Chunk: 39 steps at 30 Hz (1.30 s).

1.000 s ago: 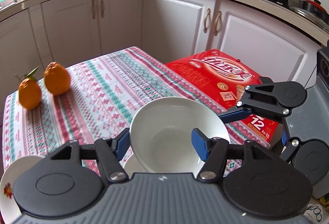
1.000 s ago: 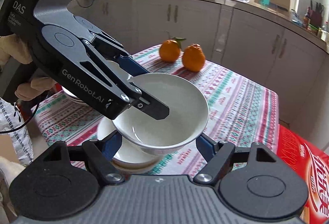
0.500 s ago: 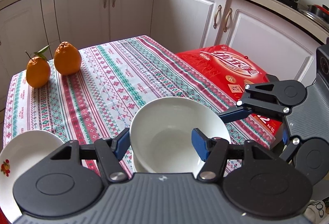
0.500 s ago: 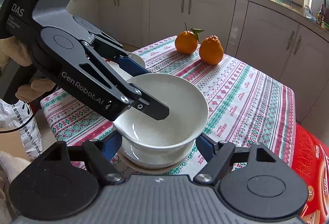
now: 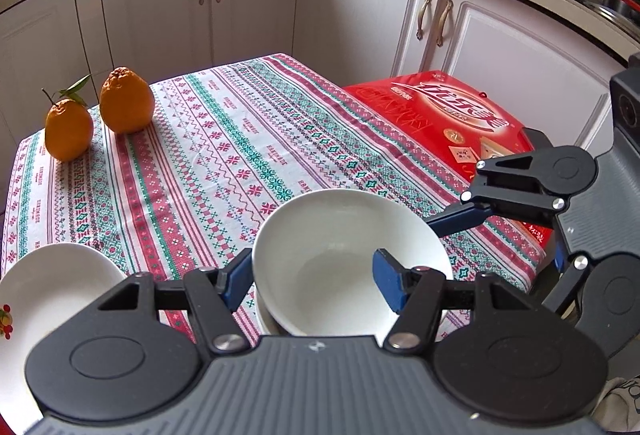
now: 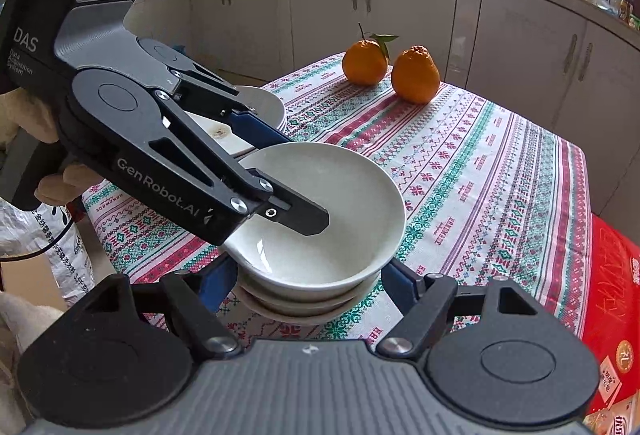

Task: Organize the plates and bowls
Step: 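Carry the held bowl with the left gripper and lower it into the nested bowls, then open the left gripper and withdraw it from the bowl stack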

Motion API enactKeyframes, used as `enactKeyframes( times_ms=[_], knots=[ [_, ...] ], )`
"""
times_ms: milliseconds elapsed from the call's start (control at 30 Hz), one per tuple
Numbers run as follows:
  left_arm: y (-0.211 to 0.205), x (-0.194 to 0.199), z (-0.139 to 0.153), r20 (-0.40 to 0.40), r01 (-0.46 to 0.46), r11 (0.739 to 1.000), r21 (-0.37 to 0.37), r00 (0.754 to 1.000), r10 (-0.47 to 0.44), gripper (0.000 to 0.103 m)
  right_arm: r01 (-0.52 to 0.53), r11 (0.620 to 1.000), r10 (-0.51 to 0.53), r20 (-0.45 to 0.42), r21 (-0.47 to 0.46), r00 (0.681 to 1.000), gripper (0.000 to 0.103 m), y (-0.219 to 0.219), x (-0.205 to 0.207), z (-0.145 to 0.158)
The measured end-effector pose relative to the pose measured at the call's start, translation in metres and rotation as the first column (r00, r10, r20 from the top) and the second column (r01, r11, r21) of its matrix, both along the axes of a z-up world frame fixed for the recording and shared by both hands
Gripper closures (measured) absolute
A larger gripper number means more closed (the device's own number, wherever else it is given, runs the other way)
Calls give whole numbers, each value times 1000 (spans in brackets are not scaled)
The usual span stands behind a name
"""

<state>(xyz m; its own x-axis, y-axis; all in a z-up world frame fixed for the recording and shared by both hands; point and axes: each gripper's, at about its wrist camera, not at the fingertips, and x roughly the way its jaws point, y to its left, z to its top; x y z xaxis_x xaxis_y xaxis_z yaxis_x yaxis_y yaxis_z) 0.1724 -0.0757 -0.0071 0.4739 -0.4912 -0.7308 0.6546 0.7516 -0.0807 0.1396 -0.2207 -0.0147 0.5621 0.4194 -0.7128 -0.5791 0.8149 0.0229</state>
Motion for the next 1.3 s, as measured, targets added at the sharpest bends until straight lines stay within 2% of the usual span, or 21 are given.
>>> enactKeyframes(
  times_ms=[267,433,600,967,1100,1133,1200,1300],
  knots=[
    [1,1,-4,-7,-8,1000,6,1000,8,40,-6,1000,6,-8,15,1000,20,-1,1,-2],
    [2,1,-2,1,-8,1000,-12,1000,8,36,-19,999,18,44,30,999,0,-1,-4,4],
    [4,-7,1,15,0,1000,-15,1000,1,26,-15,999,13,68,29,998,0,-4,-9,9],
    [29,-32,10,51,-27,998,-51,998,29,20,9,1000,-8,81,-11,997,0,-16,-25,1],
    [41,-45,9,60,-21,999,-32,998,23,19,4,999,-1,72,-49,997,0,-16,-28,-6],
    [43,-48,7,59,-17,1000,-23,998,18,14,1,998,3,70,-58,998,0,-16,-29,-7],
    [48,-54,1,55,-9,1000,-5,998,9,11,-8,997,13,65,-77,998,0,-15,-31,-11],
    [50,-53,-14,19,2,999,34,1000,-3,11,-22,994,28,60,-108,998,0,-13,-33,-17]
  ],
)
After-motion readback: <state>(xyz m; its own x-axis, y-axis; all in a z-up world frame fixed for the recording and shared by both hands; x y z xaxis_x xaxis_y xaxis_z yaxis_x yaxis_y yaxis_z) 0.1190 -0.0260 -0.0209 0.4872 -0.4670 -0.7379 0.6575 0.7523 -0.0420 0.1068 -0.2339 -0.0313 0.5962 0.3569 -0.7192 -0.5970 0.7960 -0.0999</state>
